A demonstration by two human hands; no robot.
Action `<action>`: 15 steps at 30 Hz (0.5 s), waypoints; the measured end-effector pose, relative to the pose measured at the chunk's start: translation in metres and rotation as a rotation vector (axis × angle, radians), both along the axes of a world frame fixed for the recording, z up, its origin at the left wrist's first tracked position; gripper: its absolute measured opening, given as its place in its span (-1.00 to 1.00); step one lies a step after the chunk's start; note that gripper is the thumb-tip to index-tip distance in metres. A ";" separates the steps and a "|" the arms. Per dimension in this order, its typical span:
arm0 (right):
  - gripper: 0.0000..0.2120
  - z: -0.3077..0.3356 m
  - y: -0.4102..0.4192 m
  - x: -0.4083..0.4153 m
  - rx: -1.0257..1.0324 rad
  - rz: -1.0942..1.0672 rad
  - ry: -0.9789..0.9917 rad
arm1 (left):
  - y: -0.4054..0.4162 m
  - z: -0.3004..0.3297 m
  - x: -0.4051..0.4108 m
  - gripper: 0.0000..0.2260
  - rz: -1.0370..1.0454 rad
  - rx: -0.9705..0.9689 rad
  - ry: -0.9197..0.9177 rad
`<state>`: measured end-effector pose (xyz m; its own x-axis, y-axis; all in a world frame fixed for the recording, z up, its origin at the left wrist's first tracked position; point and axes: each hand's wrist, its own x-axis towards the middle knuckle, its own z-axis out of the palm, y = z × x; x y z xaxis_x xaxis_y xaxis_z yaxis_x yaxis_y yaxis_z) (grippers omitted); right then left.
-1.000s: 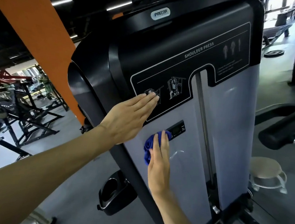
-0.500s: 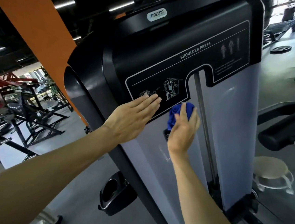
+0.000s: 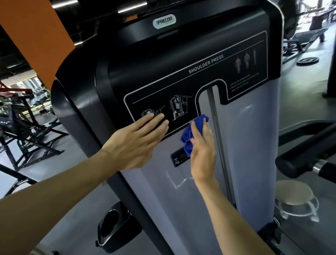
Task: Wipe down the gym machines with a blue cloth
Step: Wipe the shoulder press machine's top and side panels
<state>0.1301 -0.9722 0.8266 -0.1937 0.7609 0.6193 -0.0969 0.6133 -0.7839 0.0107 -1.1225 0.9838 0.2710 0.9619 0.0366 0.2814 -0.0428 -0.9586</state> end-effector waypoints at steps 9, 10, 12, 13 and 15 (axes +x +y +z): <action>-0.46 -0.005 -0.057 -0.012 0.344 0.034 -0.070 | 0.007 -0.010 0.005 -0.42 -0.029 0.034 -0.018; -0.51 -0.005 -0.042 -0.006 0.373 0.036 -0.092 | 0.007 -0.009 0.004 -0.42 -0.023 0.029 -0.018; -0.56 0.005 -0.016 0.005 0.301 -0.003 -0.132 | 0.008 -0.009 0.001 -0.41 -0.023 0.034 -0.028; -0.56 0.014 -0.003 0.009 0.266 -0.040 -0.140 | 0.008 -0.010 0.001 -0.41 -0.022 0.038 -0.031; -0.50 0.028 0.011 0.014 0.244 -0.074 -0.137 | 0.008 -0.011 0.002 -0.41 -0.011 0.044 -0.035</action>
